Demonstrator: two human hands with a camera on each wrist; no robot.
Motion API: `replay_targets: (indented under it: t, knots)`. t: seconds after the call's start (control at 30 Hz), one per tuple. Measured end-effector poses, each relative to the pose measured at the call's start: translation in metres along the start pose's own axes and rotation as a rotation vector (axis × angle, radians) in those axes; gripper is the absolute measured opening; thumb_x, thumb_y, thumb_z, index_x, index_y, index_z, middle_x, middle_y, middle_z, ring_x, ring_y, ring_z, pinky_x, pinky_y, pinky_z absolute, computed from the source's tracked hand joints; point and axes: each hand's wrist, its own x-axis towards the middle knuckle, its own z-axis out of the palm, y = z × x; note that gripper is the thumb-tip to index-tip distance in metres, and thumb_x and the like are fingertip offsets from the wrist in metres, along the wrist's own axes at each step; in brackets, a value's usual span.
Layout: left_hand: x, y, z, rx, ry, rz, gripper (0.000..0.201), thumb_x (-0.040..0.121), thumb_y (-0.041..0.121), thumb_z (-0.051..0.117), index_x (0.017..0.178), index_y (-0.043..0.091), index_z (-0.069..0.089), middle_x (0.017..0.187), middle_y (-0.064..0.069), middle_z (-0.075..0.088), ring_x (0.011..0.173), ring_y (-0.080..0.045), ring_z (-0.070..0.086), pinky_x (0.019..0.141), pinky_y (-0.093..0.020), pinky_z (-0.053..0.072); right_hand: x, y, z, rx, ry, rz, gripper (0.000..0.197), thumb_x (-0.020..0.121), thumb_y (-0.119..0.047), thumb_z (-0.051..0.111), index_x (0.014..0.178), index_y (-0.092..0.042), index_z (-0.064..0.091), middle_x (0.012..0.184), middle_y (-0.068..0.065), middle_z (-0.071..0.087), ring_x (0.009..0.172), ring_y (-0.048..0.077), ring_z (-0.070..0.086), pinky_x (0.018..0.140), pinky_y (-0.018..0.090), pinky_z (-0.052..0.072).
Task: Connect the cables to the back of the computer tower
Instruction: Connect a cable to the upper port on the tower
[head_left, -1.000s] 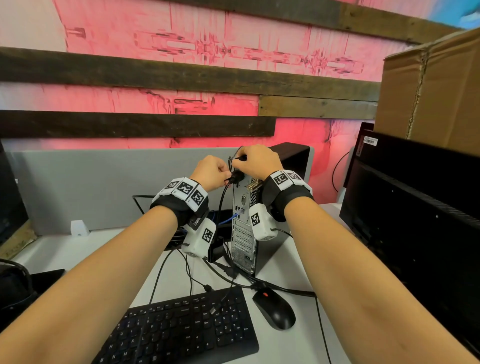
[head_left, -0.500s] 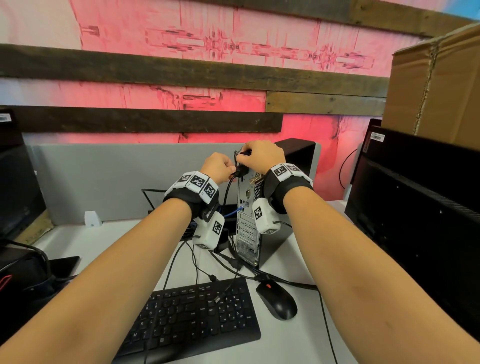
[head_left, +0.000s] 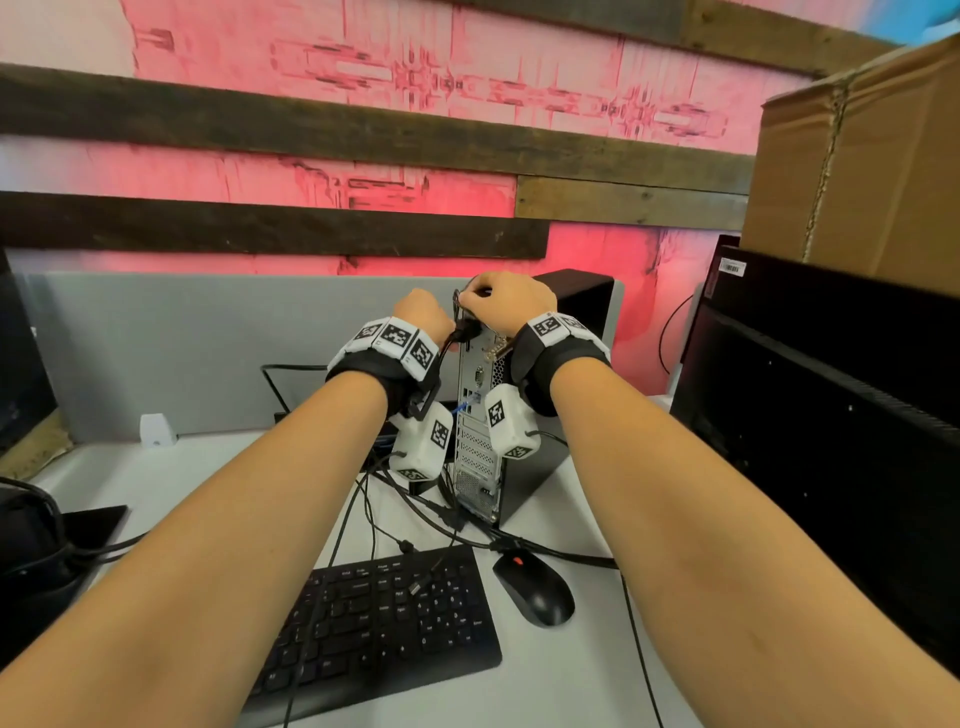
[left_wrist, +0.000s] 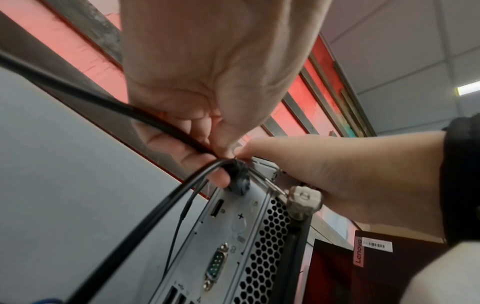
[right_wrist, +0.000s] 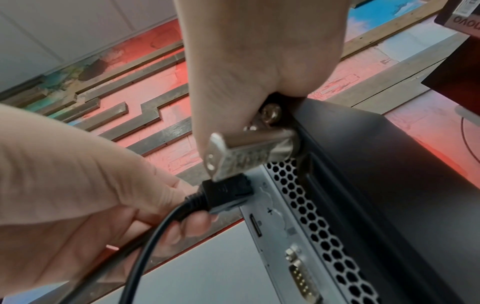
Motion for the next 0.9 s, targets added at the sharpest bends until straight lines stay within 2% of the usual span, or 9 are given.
replay_targets:
  t: [0.13,0.23,0.37,0.43,0.57,0.63,0.7,0.8,0.9]
  knots:
    - [-0.002,0.005,0.001,0.000,0.016,-0.013,0.022,0.091,0.007,0.055,0.069,0.005,0.057,0.089,-0.015,0.069,0.081,-0.028,0.065,0.072,-0.034,0.052,-0.001,0.000,-0.003,0.001,0.008,0.009,0.033,0.088,-0.046,0.047,0.110,-0.033,0.068,0.111,-0.003,0.070,0.104,0.023,0.063,0.091,0.034,0.046]
    - [0.000,0.004,0.005,-0.033,0.033,-0.042,0.028,0.092,0.006,0.054,0.063,0.005,0.053,0.090,-0.018,0.070,0.078,-0.029,0.064,0.070,-0.035,0.052,-0.001,-0.001,-0.002,-0.003,-0.006,0.006,0.033,0.088,-0.045,0.045,0.109,-0.033,0.068,0.111,-0.003,0.070,0.104,0.023,0.063,0.090,0.034,0.046]
    - [0.002,0.003,0.007,-0.127,0.031,-0.075,0.031,0.095,0.006,0.050,0.064,0.004,0.050,0.069,-0.014,0.063,0.057,-0.023,0.061,0.055,-0.031,0.049,0.000,-0.002,-0.003,0.018,-0.008,0.015,0.032,0.088,-0.043,0.045,0.108,-0.032,0.068,0.111,-0.003,0.070,0.104,0.024,0.063,0.093,0.035,0.046]
    - [-0.001,0.002,0.008,-0.152,0.034,-0.077,0.031,0.095,0.007,0.049,0.065,0.004,0.050,0.068,-0.014,0.063,0.053,-0.021,0.060,0.053,-0.030,0.050,-0.001,-0.001,-0.003,0.035,-0.003,0.020,0.031,0.089,-0.042,0.046,0.108,-0.033,0.068,0.113,-0.004,0.069,0.106,0.023,0.062,0.095,0.036,0.045]
    - [-0.008,0.000,0.013,-0.137,0.091,-0.046,0.025,0.094,0.011,0.051,0.069,0.006,0.053,0.091,-0.021,0.071,0.083,-0.033,0.070,0.081,-0.044,0.057,-0.008,-0.002,-0.004,0.097,0.032,0.046,0.027,0.088,-0.038,0.049,0.104,-0.036,0.070,0.113,-0.007,0.070,0.108,0.021,0.061,0.099,0.036,0.042]
    - [-0.011,-0.002,0.017,-0.151,0.108,-0.030,0.021,0.093,0.008,0.050,0.074,0.003,0.057,0.097,-0.024,0.069,0.088,-0.037,0.069,0.082,-0.048,0.057,-0.012,-0.003,-0.005,0.110,0.054,0.054,0.028,0.088,-0.037,0.048,0.104,-0.036,0.070,0.112,-0.006,0.070,0.108,0.022,0.061,0.101,0.037,0.040]
    - [-0.020,-0.002,0.019,-0.117,0.140,0.013,0.017,0.093,0.005,0.048,0.089,-0.002,0.063,0.099,-0.024,0.069,0.088,-0.037,0.069,0.080,-0.048,0.057,-0.017,-0.004,-0.004,0.115,0.087,0.057,0.028,0.090,-0.035,0.047,0.106,-0.036,0.071,0.113,-0.006,0.070,0.109,0.021,0.061,0.102,0.036,0.038]
    - [-0.036,-0.004,0.018,0.033,0.200,0.102,0.023,0.096,0.008,0.043,0.103,0.005,0.065,0.102,-0.016,0.069,0.095,-0.035,0.065,0.077,-0.038,0.051,-0.021,-0.007,0.001,0.127,0.131,0.049,0.030,0.091,-0.032,0.047,0.108,-0.035,0.071,0.113,-0.003,0.071,0.109,0.022,0.061,0.101,0.036,0.034]
    - [-0.047,-0.011,0.019,0.115,0.239,0.179,0.029,0.097,0.007,0.039,0.113,0.011,0.063,0.109,-0.014,0.067,0.103,-0.034,0.060,0.081,-0.037,0.044,-0.024,-0.005,0.008,0.149,0.189,0.051,0.030,0.092,-0.030,0.047,0.111,-0.035,0.071,0.107,0.001,0.073,0.106,0.023,0.062,0.100,0.035,0.037]
